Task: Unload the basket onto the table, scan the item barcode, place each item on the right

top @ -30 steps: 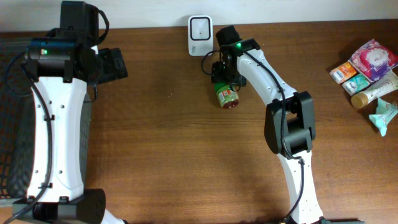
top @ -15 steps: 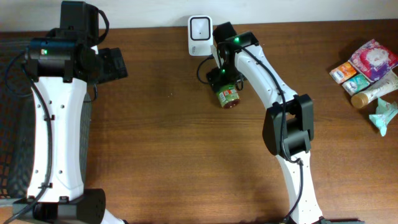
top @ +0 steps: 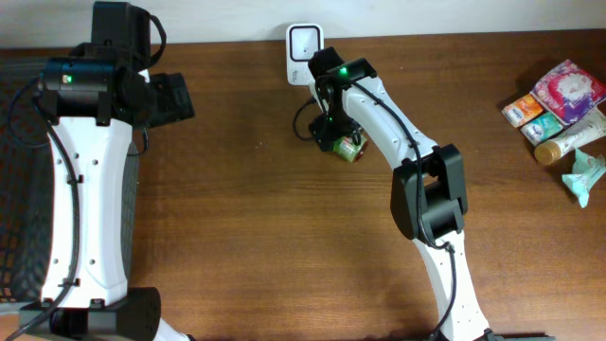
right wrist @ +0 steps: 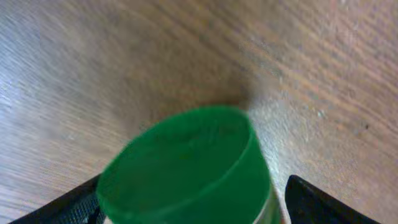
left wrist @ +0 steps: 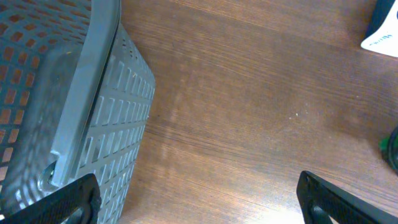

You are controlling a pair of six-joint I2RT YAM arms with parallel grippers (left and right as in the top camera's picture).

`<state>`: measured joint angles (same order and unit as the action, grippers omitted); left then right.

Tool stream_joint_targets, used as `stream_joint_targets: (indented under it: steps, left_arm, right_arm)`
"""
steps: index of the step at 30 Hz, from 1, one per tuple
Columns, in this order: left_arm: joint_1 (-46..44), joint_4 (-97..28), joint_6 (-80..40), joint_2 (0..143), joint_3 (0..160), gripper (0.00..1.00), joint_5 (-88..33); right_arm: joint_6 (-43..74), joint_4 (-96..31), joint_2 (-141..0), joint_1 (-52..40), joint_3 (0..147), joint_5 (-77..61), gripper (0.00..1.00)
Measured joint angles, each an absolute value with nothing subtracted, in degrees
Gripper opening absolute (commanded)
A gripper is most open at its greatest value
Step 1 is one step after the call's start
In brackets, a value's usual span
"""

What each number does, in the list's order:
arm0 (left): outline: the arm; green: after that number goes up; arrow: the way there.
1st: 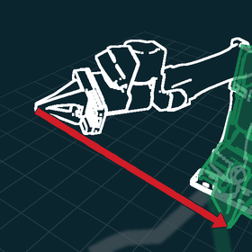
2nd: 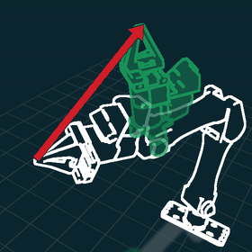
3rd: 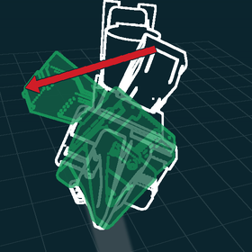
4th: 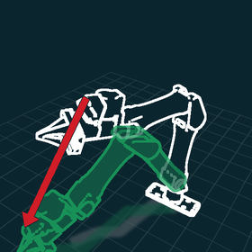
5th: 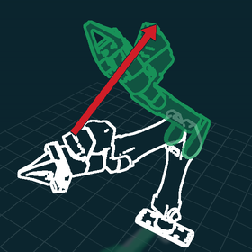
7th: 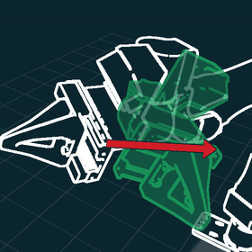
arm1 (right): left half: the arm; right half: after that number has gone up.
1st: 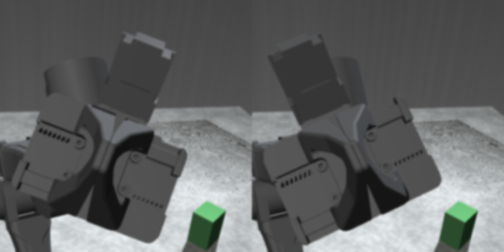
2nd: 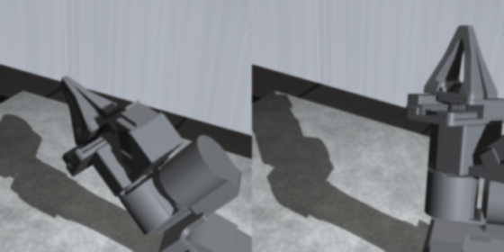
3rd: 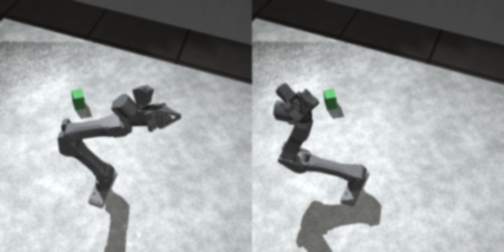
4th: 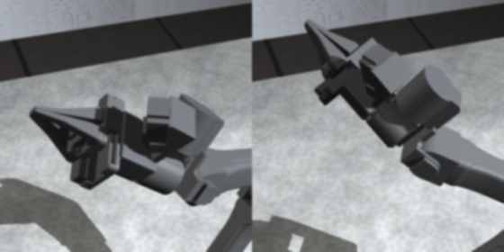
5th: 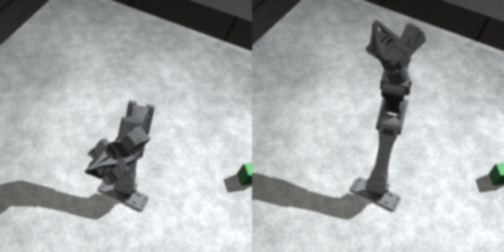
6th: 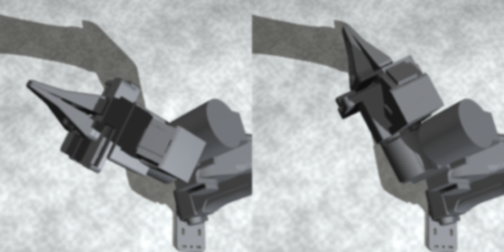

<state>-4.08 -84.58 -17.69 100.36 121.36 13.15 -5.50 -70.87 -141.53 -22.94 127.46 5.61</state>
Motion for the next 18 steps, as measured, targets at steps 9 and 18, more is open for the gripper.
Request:
stream_joint_targets:
  steps: [9, 18]
  left_arm:
    - [-4.08, -84.60, -17.69, 100.36, 121.36, 0.99, 13.15]
    - [-4.08, -84.60, -17.69, 100.36, 121.36, 0.99, 13.17]
  right_arm:
    - [-12.16, -70.37, -141.62, -22.98, 127.42, 5.96, 0.71]
    - [-11.84, -67.77, -142.78, -22.98, 127.37, 4.89, 0.70]
